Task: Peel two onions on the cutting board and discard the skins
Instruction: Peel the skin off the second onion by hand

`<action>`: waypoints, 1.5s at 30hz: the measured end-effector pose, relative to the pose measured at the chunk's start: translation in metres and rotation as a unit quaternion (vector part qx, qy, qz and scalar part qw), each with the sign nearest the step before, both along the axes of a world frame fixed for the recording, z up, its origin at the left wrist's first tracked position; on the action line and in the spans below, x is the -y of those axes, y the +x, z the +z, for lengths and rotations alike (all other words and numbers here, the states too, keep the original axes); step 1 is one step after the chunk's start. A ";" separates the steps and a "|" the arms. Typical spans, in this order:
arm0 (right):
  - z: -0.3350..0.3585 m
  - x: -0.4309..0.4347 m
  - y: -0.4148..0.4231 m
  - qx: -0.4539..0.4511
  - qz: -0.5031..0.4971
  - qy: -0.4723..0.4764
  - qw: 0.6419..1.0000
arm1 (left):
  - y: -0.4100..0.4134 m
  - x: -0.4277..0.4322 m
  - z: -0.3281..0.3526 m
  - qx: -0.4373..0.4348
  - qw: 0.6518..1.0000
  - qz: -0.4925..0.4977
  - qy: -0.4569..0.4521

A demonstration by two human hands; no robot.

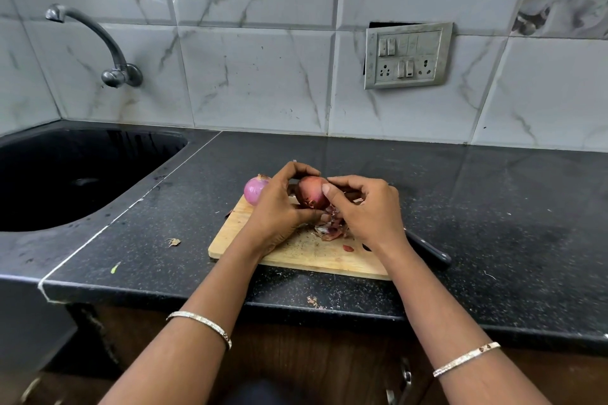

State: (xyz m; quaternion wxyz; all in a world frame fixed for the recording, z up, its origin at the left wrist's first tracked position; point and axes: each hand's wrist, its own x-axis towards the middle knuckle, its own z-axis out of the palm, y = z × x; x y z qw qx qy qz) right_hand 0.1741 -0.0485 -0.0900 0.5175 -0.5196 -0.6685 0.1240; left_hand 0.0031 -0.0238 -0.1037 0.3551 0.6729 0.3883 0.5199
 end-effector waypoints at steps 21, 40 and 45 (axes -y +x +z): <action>-0.006 -0.002 -0.001 0.030 -0.002 0.086 0.996 | -0.001 -0.004 -0.003 -0.078 0.992 0.052 0.079; -0.003 -0.002 0.002 0.009 -0.094 0.099 0.991 | 0.001 -0.002 -0.002 -0.008 0.999 0.033 0.035; -0.005 -0.004 0.005 0.034 -0.108 0.077 0.991 | 0.001 -0.005 -0.003 -0.001 0.999 0.033 0.025</action>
